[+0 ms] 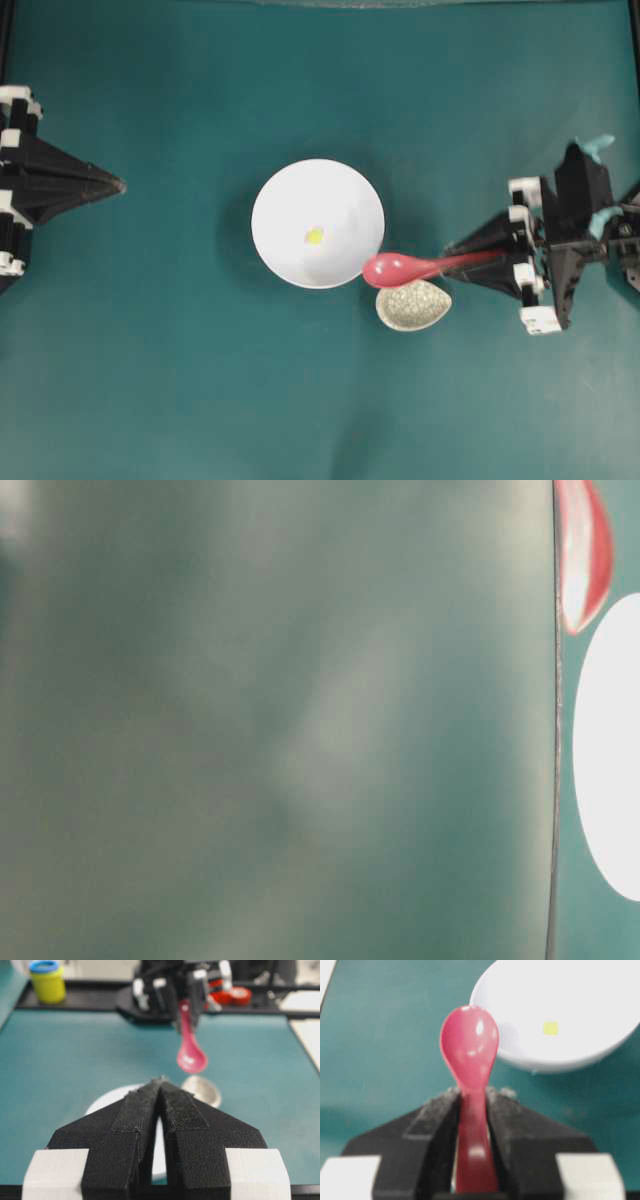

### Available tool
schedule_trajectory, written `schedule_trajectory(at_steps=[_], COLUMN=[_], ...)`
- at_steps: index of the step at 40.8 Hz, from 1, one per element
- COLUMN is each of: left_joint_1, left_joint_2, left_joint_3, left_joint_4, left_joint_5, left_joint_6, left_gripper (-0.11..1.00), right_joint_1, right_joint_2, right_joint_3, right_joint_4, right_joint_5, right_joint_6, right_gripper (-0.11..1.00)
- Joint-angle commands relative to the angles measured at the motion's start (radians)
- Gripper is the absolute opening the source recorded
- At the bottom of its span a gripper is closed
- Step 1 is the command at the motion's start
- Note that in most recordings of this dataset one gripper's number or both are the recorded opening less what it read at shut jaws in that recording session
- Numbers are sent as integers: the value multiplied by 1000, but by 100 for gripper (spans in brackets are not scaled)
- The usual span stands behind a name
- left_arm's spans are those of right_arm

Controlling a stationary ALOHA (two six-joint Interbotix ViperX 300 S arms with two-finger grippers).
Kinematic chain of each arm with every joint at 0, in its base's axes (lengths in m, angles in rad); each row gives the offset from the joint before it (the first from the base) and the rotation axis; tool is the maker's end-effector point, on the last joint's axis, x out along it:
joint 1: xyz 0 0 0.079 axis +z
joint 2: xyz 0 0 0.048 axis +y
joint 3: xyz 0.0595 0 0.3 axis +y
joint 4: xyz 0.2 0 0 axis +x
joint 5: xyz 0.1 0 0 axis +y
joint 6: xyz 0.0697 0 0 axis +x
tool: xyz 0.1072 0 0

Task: Scoop the yellow hexagonal prism block from the bowl with a spoon using the right arm.
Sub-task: 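Lift the red spoon out of the speckled spoon rest with the right gripper, then carry the spoon over the white bowl and lower its bowl inside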

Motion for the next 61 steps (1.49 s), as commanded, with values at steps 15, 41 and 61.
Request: schedule_trajectory(at_steps=[15,41,61], left_joint_1=[-2,-2,-2], left_joint_2=[5,3,6], left_joint_3=[-23,-25,-23], left_joint_4=[3,11,11], left_joint_5=[-8,-12,-14], left_joint_6=[9,14,15], left_gripper=[-1,-1,-1], right_joint_1=[-173,-299,-311], right_joint_2=[-3,190,333], right_joint_3=[-222,-474,-647], right_joint_4=[-5,-20,-20], right_joint_5=[390,755,1006], right_joint_6=[-101,-103,-98], right_gripper=[24,24,24])
